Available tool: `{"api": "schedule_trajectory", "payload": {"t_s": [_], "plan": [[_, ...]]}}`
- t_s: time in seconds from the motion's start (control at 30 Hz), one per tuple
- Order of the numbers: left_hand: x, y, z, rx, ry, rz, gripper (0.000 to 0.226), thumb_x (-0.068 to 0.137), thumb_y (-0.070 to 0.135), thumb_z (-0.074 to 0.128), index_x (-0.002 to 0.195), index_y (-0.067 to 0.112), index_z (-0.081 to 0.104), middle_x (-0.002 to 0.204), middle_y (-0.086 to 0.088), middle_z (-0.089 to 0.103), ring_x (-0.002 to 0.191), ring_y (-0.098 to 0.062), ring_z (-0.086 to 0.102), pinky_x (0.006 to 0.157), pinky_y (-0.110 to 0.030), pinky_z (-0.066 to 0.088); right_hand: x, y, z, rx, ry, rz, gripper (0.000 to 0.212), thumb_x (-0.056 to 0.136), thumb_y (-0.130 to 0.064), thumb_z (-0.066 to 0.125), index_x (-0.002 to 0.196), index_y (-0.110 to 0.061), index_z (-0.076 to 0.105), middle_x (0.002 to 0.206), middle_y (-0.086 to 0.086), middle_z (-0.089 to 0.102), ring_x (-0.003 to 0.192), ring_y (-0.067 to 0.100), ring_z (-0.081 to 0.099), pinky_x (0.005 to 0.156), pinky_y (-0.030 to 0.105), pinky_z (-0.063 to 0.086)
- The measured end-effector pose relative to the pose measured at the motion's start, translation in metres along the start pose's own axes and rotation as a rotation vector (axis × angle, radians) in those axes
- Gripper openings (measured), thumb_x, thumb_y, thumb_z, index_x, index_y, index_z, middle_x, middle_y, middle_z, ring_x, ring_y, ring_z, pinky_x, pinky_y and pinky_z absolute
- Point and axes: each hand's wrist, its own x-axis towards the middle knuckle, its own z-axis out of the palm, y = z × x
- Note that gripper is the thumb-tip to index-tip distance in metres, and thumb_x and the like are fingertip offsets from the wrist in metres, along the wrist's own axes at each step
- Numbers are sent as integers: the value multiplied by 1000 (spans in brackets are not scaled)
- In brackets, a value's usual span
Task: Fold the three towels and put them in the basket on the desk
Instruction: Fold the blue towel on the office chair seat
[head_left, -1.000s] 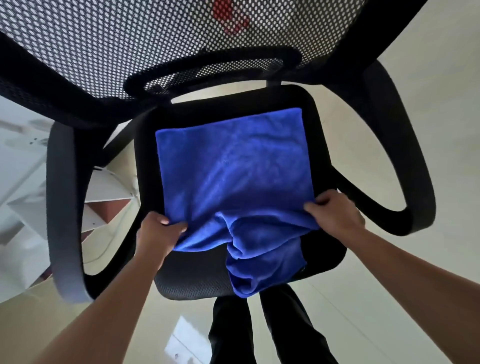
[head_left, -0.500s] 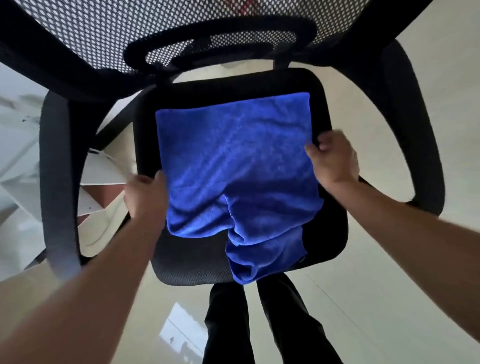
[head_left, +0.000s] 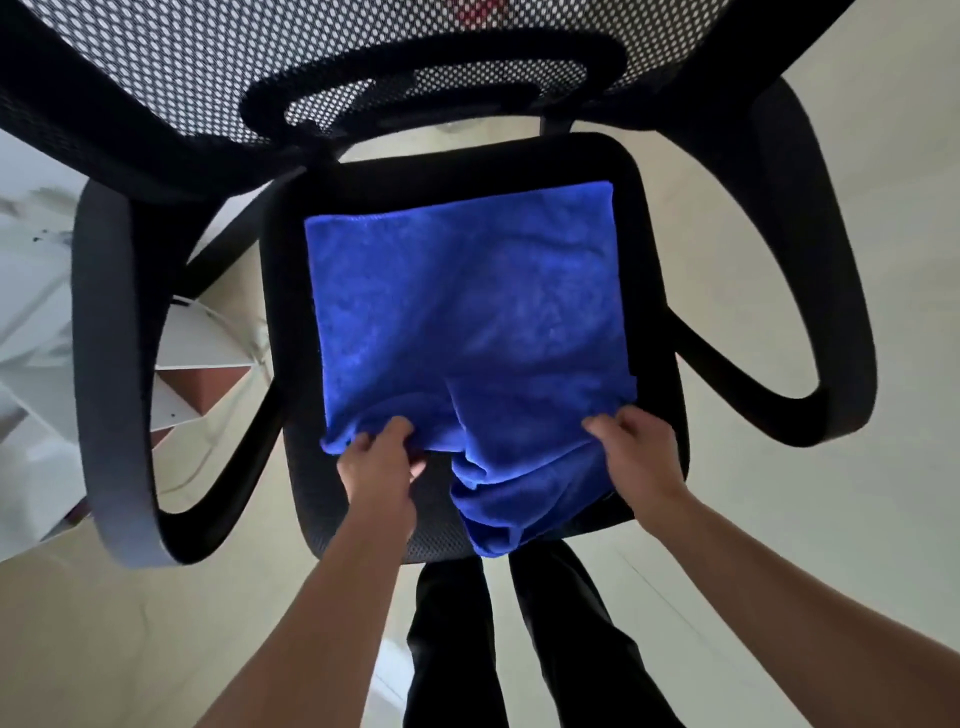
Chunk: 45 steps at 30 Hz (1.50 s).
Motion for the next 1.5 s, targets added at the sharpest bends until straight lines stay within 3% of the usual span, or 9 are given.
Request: {"api": "schedule_trajectory", "payload": {"t_s": [0.27, 0.47, 0.63, 0.8, 0.97, 1.07, 1.2, 1.4, 1.5], "plan": [[27, 96, 10, 108, -8, 249, 20, 83, 19, 69, 72, 17, 53, 70, -2, 54, 62, -19, 49, 44, -20, 43, 47, -71, -21, 112, 190, -139, 30, 89, -27, 65, 72, -3, 57, 60, 2, 50, 53, 13, 43, 47, 16, 34], [33, 78, 4, 155, -8, 151, 37, 79, 47, 72, 85, 14, 57, 68, -6, 58, 49, -16, 54, 46, -23, 40, 63, -49, -28, 78, 171, -22, 33, 82, -50, 70, 79, -18, 63, 73, -3, 63, 75, 19, 60, 71, 32, 48], [-6, -8, 8, 266, -183, -101, 35, 76, 37, 78, 92, 13, 59, 73, -10, 66, 59, -20, 62, 54, -27, 44, 28, 4, -37, 74, 10, 126, 31, 81, -33, 77, 95, -6, 71, 80, 6, 68, 71, 19, 61, 66, 33, 48], [-7, -8, 22, 128, -142, 22, 22, 83, 4, 65, 66, 9, 52, 62, -7, 55, 55, -18, 52, 52, -25, 45, 9, 22, -41, 16, -305, 333, 19, 79, -15, 76, 94, -11, 66, 84, 3, 69, 79, 18, 64, 64, 29, 50], [-8, 12, 8, -59, -197, 34, 26, 73, 0, 48, 58, 18, 36, 54, 0, 31, 49, -15, 29, 50, -27, 28, 7, 14, -46, -514, -493, 119, 16, 49, -28, 69, 53, -18, 57, 51, -5, 51, 55, 15, 48, 54, 29, 39], [-5, 15, 2, -242, -307, -108, 25, 74, 8, 44, 57, 21, 30, 56, 3, 34, 53, -16, 38, 56, -25, 35, 8, -3, -31, -319, -406, -22, 19, 68, -28, 79, 72, -12, 70, 63, 3, 65, 63, 13, 59, 60, 27, 47], [3, 15, 3, -485, -370, -288, 15, 81, 22, 52, 67, 16, 50, 69, -1, 50, 70, -20, 51, 79, -31, 45, 14, -15, -13, -27, -382, 107, 16, 77, -14, 77, 77, -1, 69, 68, 5, 66, 69, 16, 61, 67, 31, 50], [-12, 25, 14, -141, -616, -285, 30, 84, 10, 60, 114, 10, 66, 113, -8, 70, 102, -25, 67, 91, -39, 51, 14, -3, -33, 174, -458, 271, 14, 86, -19, 71, 89, -7, 65, 79, 13, 62, 68, 21, 58, 59, 30, 44], [-8, 35, 19, 101, -515, -132, 34, 80, 9, 70, 113, 6, 66, 106, -9, 73, 99, -26, 69, 90, -40, 53, 11, 2, -48, 216, -394, 254, 19, 91, -25, 66, 88, -6, 64, 73, 8, 65, 57, 15, 61, 48, 22, 44]]}}
